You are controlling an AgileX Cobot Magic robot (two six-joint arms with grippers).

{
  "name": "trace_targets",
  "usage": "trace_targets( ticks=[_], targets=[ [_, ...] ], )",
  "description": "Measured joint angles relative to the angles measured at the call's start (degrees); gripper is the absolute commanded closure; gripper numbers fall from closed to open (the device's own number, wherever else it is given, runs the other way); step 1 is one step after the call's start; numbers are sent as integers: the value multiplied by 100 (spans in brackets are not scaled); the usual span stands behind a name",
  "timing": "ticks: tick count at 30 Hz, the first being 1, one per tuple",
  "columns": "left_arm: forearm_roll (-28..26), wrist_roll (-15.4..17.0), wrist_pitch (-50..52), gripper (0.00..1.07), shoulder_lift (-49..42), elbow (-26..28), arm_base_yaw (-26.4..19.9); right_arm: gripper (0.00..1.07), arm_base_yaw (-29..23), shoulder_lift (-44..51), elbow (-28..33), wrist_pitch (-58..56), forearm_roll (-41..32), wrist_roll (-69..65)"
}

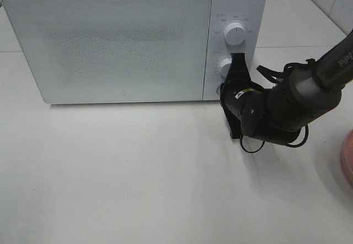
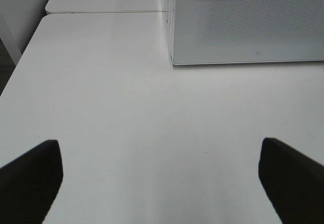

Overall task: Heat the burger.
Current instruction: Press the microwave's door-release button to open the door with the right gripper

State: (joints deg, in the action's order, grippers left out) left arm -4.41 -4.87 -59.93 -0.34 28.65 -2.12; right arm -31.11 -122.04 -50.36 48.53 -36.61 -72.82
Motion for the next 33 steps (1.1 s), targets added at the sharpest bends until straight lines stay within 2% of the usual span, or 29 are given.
trace_targets(
  ticks=[11, 25, 33],
  targets=[
    [0, 0, 0, 9, 0, 0, 0, 107, -40, -69, 0, 252, -23, 0],
    [0, 0, 0, 9, 0, 0, 0, 107, -86, -269, -63, 670, -57, -636],
    [0, 0, 0, 9, 0, 0, 0, 107, -11, -464, -344, 464, -57, -625]
  ],
)
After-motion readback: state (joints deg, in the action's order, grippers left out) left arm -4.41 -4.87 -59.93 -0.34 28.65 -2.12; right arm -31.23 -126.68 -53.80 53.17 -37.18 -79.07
